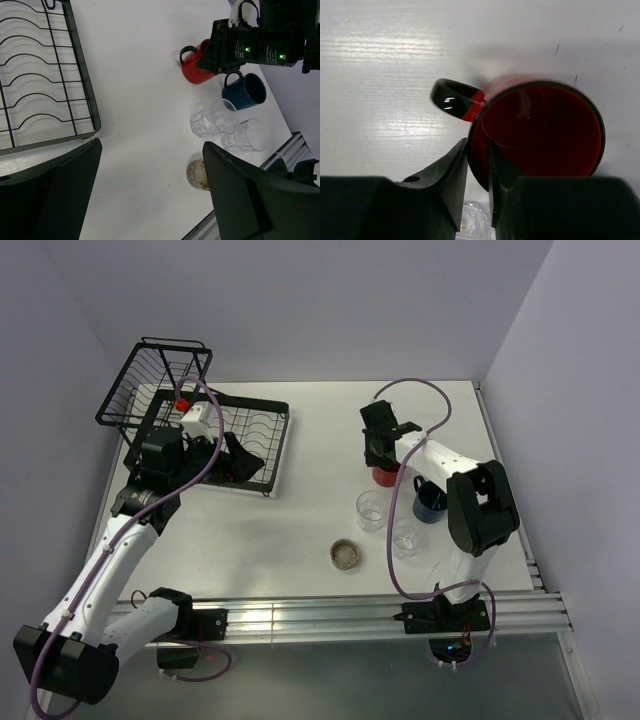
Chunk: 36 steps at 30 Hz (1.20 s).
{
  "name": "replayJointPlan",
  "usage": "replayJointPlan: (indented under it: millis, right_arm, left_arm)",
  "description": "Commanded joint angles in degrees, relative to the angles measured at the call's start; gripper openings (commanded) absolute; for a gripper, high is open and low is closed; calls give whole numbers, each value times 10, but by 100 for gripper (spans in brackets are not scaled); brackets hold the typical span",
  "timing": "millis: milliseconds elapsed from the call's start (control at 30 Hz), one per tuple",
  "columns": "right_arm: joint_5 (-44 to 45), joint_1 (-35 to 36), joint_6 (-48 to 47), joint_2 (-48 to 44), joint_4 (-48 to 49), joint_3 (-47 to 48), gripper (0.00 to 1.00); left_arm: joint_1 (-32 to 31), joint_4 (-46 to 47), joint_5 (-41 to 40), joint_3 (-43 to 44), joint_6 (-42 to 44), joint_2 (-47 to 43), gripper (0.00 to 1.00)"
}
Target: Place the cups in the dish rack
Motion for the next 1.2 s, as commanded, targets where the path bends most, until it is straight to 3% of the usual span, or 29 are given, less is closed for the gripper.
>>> replayJointPlan:
  millis: [0, 200, 633, 800, 1000, 1167]
  right_arm:
    - [16, 3, -8, 16, -11, 30, 24]
    - [10, 3, -4, 12, -13, 47, 0]
    - [-11, -5, 6, -56, -73, 186, 0]
    - [-125, -9, 27, -99, -70, 235, 0]
    - [-352, -17, 96, -153, -7, 246, 0]
    - [-514, -32, 215, -196, 120, 210, 0]
  left_arm:
    - [-2, 4, -7, 27, -1, 1, 89]
    - [-2, 4, -13, 28, -3, 3, 89]
    - [-2, 14, -37, 95, -48, 27, 92]
    - [-2, 81, -1, 124, -107, 58, 96]
    - [-2, 249, 56, 118, -161, 111, 98]
    - [-2, 366, 110, 123, -185, 161, 99]
